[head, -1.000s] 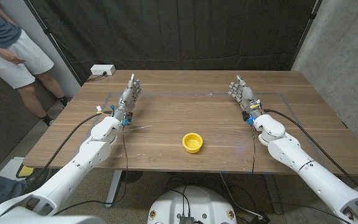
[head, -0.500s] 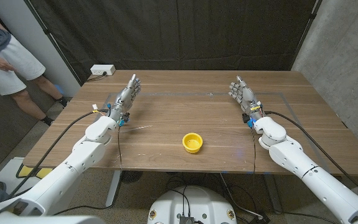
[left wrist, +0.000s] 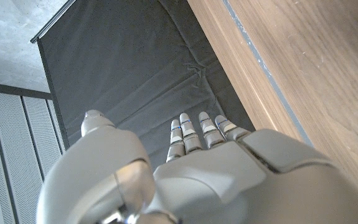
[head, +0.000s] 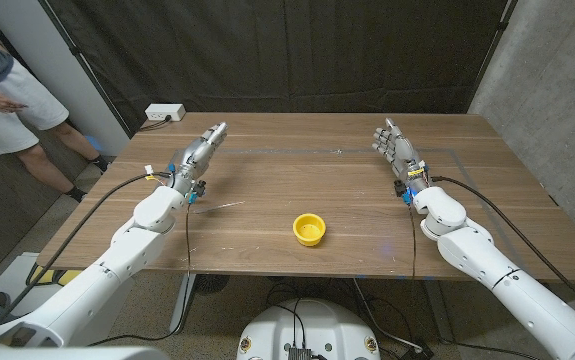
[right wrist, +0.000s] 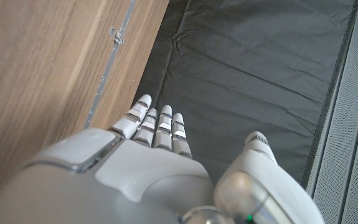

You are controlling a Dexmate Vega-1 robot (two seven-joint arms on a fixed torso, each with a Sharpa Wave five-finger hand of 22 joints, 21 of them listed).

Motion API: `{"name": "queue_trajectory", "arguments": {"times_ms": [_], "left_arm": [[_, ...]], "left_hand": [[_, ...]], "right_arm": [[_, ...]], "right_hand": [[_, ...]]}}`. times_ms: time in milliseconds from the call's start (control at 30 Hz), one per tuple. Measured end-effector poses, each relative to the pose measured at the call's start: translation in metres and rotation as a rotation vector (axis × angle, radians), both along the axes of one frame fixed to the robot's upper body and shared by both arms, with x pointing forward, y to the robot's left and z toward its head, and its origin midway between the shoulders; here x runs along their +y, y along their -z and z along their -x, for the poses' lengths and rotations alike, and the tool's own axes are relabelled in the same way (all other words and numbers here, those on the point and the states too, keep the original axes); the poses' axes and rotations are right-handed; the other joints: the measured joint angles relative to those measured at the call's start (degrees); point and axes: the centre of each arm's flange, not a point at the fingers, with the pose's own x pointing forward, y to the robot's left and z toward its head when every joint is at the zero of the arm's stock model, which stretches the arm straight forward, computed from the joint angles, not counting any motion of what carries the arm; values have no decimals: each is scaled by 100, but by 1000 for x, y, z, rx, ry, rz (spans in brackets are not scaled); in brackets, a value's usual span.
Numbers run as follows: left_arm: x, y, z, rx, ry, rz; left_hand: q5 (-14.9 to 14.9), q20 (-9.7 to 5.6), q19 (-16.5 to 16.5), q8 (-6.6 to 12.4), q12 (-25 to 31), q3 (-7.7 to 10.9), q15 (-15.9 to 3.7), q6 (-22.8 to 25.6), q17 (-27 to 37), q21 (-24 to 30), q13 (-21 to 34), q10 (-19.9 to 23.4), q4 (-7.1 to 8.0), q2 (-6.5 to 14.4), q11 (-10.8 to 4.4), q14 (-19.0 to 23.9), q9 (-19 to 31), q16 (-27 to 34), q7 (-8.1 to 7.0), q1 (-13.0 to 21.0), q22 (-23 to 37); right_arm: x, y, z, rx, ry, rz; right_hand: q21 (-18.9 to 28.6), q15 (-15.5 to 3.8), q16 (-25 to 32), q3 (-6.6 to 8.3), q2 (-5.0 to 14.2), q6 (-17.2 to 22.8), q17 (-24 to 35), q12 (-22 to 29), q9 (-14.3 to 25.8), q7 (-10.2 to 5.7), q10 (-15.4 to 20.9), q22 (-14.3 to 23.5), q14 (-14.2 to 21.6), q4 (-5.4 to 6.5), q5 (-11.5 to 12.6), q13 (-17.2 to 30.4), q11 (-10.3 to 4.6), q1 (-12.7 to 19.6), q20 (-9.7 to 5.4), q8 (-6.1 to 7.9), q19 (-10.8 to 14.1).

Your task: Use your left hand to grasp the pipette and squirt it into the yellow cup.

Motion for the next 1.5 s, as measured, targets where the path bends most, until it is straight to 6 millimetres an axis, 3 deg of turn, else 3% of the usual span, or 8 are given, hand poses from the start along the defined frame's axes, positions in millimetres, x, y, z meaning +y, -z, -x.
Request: {"name": "queue_trajectory", "arguments": {"times_ms": [233, 500, 1000, 1167, 1333, 1500], "left_arm": [[-2, 4, 12, -21, -78, -31], [1, 7, 22, -30, -121, -79], [24, -2, 60, -23, -129, -212], [25, -1, 74, -27, -127, -239], [30, 5, 81, -39, -182, -261], [32, 11, 86, -59, -227, -268]], "left_hand": [[-40, -1, -46, 22, 21, 16, -1, 149, 0, 0, 0, 151, -30, 17, -30, 62, 0, 0, -8, 135, 0], [-40, 196, -114, 22, 21, 64, -2, 244, 1, 0, 0, 199, -77, 26, -74, 123, 0, 0, -40, 263, -1], [-88, 196, -114, 22, 21, 63, -16, 307, 17, 0, 0, 294, -76, 48, -69, 166, 28, 0, 6, 284, -2], [-131, 194, -113, 22, 21, 39, -9, 385, 17, 0, 0, 386, -100, 87, -119, 236, 28, 0, -58, 323, 1], [-133, 73, 150, 22, 21, 8, -19, 496, 17, 80, 29, 457, -131, 33, -148, 371, 27, 0, -95, 377, 29], [-133, 82, 246, 26, 21, -16, -3, 635, 16, 89, 29, 595, -155, -5, -185, 470, 27, 38, -161, 413, 29]], "right_arm": [[-6, -6, -1, -11, -12, 16], [-6, -11, 3, -14, -8, 19], [10, -21, 12, -39, 33, 24], [10, -21, 13, -39, 33, 23], [9, -20, 12, -39, 25, 11], [5, -20, 11, -44, 18, 9]], "right_hand": [[0, 0, 0, 0, 0, 30, 0, 0, 0, -31, 0, 0, 0, 0, 0, -1, 0, 0, 0, 23, 0], [0, 0, 0, 0, 23, 30, 0, 0, 0, -31, 0, 0, -1, 1, 0, -1, 0, 22, 0, 23, 0], [0, 0, 0, 16, 23, 40, -1, 0, -1, -20, 0, -1, -1, -16, 0, -1, 0, 22, 1, 23, -1], [0, 0, 0, -8, 43, 61, -1, 0, -1, -41, -1, -1, -1, -40, 0, -1, 0, 43, 0, 23, -1], [0, -29, 22, -8, 53, 81, -1, 0, -1, -62, 31, -1, 90, -40, 0, -1, -31, 52, 1, 23, -1], [0, -29, 22, -8, 53, 83, 28, 0, -1, -60, 59, -1, 90, -39, 0, -1, -3, 52, 1, 23, -1]]}}
